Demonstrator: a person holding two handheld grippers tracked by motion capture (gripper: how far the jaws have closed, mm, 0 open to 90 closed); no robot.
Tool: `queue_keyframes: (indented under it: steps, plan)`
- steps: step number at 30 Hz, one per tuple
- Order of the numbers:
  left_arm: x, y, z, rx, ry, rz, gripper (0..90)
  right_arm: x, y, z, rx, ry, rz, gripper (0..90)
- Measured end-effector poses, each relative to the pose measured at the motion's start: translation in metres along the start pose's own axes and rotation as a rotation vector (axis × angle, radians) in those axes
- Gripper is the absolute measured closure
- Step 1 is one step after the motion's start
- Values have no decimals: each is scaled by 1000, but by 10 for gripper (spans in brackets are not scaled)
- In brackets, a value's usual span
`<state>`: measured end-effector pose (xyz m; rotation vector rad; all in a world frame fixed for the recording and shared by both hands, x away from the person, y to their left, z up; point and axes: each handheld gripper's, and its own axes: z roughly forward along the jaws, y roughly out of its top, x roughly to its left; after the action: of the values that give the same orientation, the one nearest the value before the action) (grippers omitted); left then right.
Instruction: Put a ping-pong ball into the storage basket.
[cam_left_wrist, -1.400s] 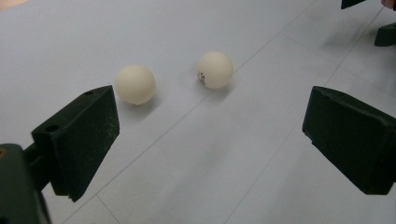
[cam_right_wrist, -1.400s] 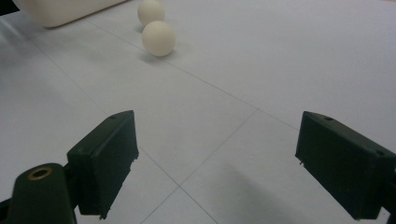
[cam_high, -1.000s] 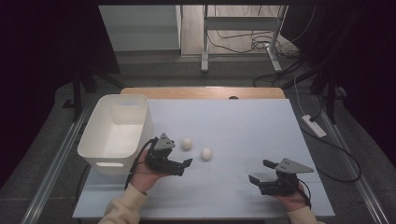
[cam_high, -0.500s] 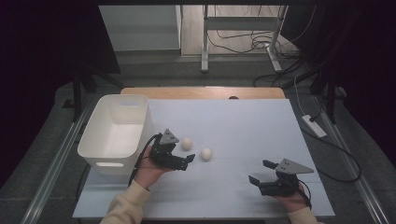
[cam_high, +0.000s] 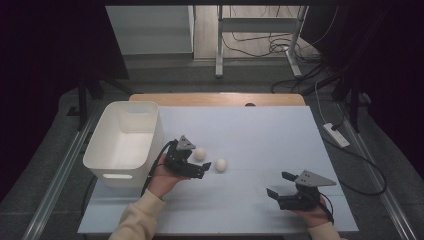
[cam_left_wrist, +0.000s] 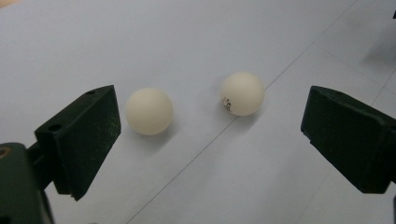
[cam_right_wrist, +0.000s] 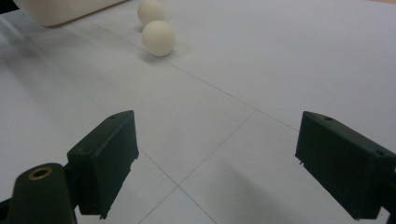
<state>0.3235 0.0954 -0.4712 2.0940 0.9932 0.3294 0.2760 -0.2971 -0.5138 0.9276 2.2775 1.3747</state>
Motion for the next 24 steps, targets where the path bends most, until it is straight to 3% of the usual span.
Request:
queue_keyframes:
  steps: [17, 24]
  plan:
    - [14, 8, 22, 34, 21, -17, 59, 0, -1, 0, 7, -5, -3, 126]
    - [20, 9, 32, 50, 11, -31, 59, 0, -1, 0, 11, -6, -1, 126]
